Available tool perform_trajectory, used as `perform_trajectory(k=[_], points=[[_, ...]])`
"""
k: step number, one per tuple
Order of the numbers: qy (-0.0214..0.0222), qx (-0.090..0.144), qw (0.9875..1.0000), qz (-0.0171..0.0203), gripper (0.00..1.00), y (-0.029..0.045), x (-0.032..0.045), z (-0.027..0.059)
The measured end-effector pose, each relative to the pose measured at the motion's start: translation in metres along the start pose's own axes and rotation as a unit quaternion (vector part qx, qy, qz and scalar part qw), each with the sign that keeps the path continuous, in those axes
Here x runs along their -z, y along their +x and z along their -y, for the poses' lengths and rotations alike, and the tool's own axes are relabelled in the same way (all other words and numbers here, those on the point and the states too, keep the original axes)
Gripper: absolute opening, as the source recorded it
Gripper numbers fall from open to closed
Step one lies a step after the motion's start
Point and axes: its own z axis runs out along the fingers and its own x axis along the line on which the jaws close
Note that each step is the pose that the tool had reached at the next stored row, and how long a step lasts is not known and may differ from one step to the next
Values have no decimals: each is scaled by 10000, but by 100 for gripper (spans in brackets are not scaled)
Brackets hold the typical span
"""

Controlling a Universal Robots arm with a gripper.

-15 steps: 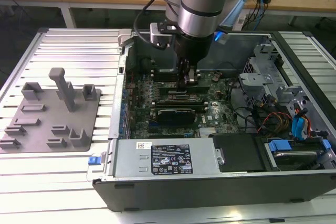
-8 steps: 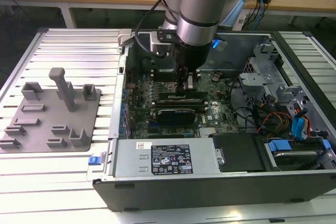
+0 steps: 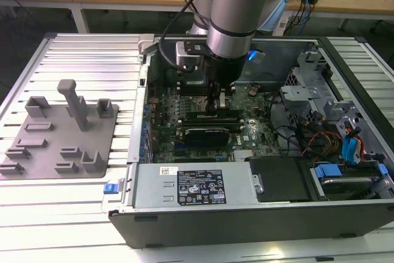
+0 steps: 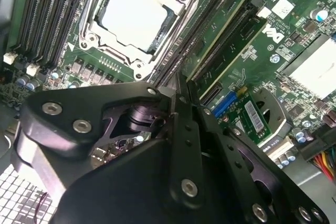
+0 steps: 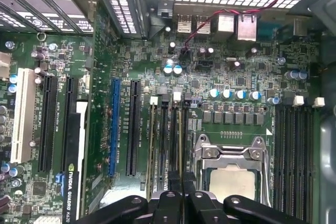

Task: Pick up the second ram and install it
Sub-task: 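Insert the second ram into the second slot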

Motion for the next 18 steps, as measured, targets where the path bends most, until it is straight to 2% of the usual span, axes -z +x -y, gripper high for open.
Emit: perform_trajectory(k=[8,10,15,18], points=[[-1,-6,10000,0,9,2,-62,3],[2,-88,10000,6,9,1,-65,4],[3,-100,10000,7,9,-1,-1,0],[8,-348,9994,19,9,1,0,0]])
